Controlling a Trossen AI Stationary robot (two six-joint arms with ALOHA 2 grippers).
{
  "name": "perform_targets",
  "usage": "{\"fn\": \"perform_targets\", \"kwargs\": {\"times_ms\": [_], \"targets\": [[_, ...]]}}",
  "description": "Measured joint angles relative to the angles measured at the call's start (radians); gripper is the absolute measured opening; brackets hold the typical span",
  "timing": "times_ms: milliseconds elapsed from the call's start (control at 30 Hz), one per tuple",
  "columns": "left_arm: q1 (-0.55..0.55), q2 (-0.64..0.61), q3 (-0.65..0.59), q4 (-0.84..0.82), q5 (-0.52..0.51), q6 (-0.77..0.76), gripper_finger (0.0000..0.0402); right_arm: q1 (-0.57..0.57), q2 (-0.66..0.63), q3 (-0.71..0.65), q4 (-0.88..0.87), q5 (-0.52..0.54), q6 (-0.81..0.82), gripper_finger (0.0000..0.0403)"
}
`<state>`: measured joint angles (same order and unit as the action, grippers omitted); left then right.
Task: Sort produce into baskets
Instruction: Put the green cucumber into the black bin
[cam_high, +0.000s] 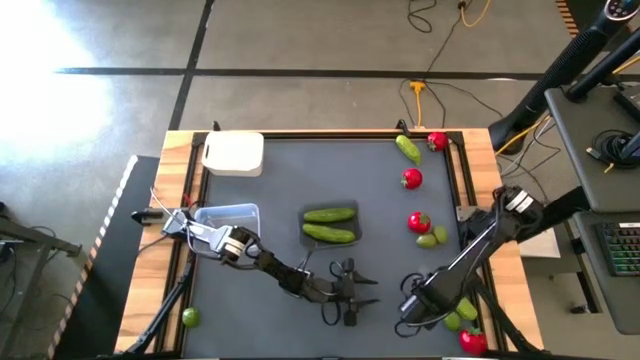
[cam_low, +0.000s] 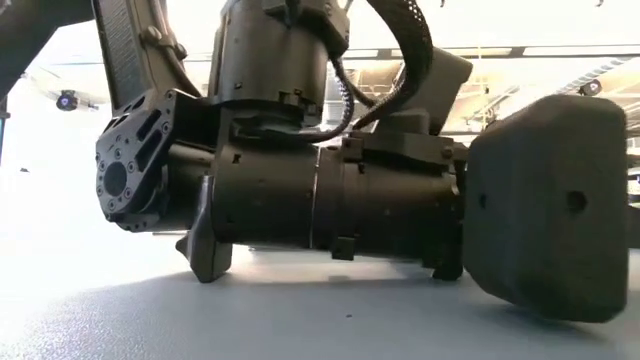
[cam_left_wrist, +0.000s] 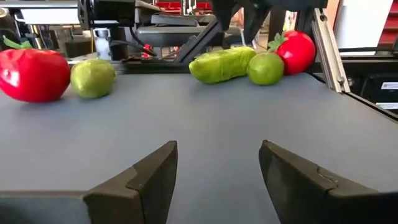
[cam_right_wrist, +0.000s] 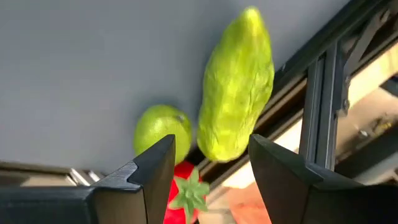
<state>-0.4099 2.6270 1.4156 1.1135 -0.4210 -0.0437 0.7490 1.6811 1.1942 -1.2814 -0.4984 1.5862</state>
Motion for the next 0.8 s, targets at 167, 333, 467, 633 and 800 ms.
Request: {"fn": "perform_targets", "kwargs": {"times_ms": [167,333,467,633,800], "targets": [[0.0,0.001,0.004,-0.014,-0.001,0.0,0.0209,-0.001,-0.086,-0.087,0.038,-0.028,0.062,0.0196],[0.0,0.001,0.003,-0.015,-0.003,0.005,0.0209,-0.001,-0.177,-0.222,0.224,-0.017,0.153,0.0196],[0.0,0.001,0.003,-0.017,-0.003,0.007,0.0209,-0.001,-0.205,-0.289,0.262,-0.027,0.157,0.0208],[0.001,0.001,0.003,-0.017,-0.003,0.009,0.0209,-0.001,-0.213,-0.318,0.27,-0.027,0.146,0.0261],[0.001,0.001,0.003,-0.017,-0.004,0.016,0.0209,-0.001,-0.2,-0.345,0.294,-0.026,0.116,0.0312]]}}
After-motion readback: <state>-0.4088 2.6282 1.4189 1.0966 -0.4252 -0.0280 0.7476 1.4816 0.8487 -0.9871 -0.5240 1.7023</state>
